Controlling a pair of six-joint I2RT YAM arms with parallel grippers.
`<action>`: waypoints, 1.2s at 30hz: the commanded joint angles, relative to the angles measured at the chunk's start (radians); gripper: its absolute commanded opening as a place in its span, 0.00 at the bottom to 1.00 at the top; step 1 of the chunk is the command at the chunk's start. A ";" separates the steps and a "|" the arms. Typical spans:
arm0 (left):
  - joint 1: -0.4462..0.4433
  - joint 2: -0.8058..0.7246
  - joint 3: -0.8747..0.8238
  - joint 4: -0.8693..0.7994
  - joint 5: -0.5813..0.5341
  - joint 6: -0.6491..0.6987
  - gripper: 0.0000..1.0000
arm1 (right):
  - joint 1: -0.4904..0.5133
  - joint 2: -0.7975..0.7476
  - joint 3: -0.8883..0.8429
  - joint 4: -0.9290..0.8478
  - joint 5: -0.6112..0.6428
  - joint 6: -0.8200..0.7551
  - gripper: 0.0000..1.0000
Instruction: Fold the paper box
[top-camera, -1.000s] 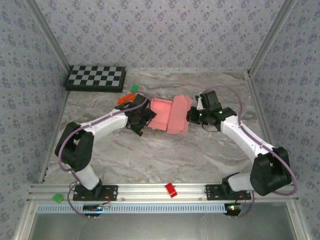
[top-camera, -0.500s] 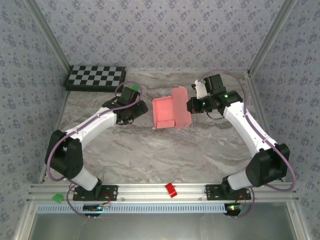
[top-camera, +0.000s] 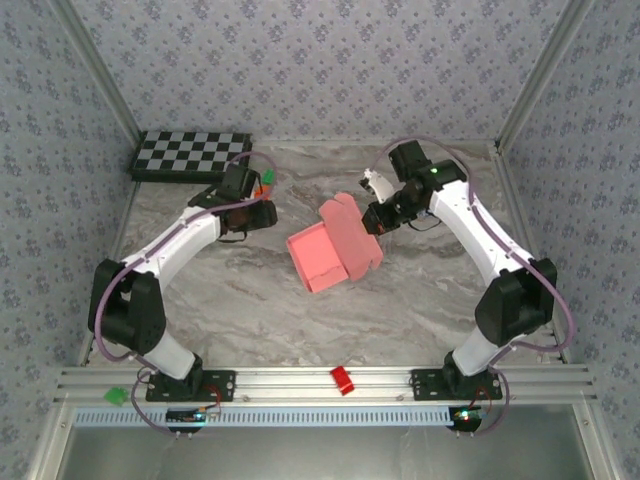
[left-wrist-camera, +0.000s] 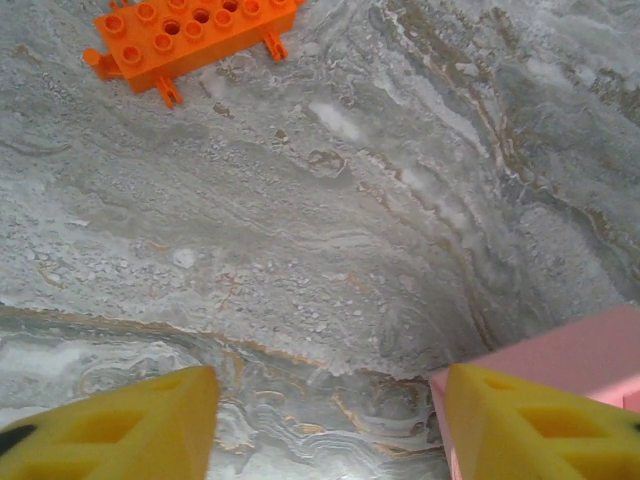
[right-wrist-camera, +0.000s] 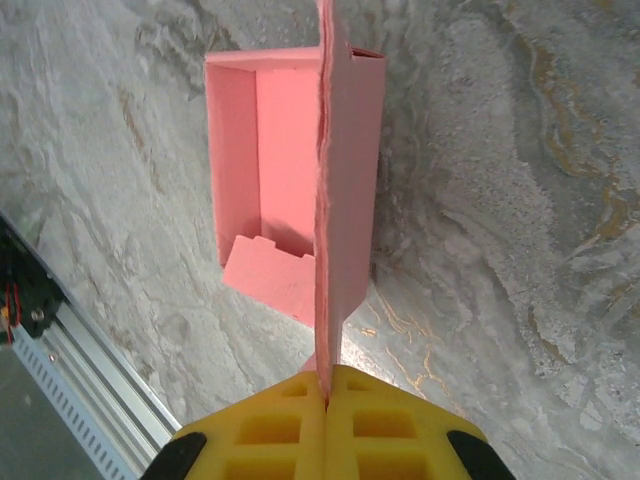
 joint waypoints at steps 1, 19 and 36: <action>0.007 0.047 0.036 -0.038 0.063 0.070 0.52 | 0.025 0.026 0.048 -0.089 0.047 -0.092 0.00; -0.018 0.152 -0.068 0.091 0.263 -0.019 0.24 | 0.175 0.135 0.218 -0.125 0.408 -0.413 0.00; -0.061 0.108 -0.177 0.202 0.297 -0.077 0.23 | 0.303 0.189 0.271 -0.049 0.643 -0.686 0.00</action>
